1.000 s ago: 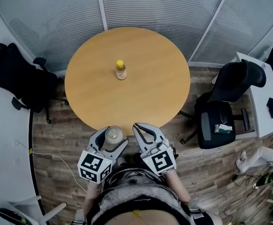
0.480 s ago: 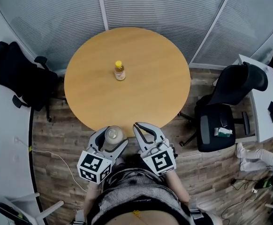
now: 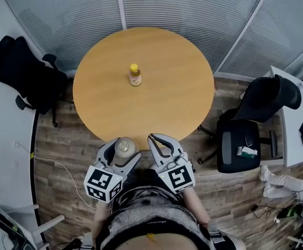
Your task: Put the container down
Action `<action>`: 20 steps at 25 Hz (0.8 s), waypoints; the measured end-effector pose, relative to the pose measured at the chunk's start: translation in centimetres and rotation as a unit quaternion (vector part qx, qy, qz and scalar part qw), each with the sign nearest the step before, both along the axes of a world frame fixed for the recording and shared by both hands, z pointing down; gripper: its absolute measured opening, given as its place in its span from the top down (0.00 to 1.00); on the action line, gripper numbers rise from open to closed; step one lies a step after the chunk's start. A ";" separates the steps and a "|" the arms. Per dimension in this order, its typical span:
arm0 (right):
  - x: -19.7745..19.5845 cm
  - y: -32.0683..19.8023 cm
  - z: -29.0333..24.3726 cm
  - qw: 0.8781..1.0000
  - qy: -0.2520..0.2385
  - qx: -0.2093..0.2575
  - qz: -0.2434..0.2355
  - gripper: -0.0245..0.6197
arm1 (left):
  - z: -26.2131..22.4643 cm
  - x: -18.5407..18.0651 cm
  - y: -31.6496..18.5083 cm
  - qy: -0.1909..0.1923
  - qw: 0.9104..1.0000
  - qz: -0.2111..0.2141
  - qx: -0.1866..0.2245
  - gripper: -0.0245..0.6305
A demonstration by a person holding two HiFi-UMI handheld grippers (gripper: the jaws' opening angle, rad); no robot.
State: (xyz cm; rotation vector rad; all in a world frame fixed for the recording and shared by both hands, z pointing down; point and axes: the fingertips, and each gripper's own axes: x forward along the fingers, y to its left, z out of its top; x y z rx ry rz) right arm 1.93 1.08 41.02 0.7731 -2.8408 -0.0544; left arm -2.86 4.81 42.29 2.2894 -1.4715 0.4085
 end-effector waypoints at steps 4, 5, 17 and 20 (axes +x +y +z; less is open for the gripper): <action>-0.1 -0.3 -0.1 1.000 0.000 -0.007 -0.001 0.93 | -0.1 -0.2 -0.1 0.000 1.000 -0.007 -0.002 0.47; -0.2 -0.4 -0.1 1.000 0.001 -0.007 -0.001 0.93 | -0.1 -0.3 -0.2 0.000 1.000 -0.008 -0.002 0.47; -1.7 -3.6 0.5 0.999 0.005 -0.013 0.041 0.93 | 0.3 -2.8 -3.8 0.004 1.000 0.023 -0.005 0.47; -2.6 -5.0 0.6 0.998 0.008 -0.015 0.054 0.93 | 0.3 -3.7 -5.5 0.003 0.999 0.040 -0.003 0.47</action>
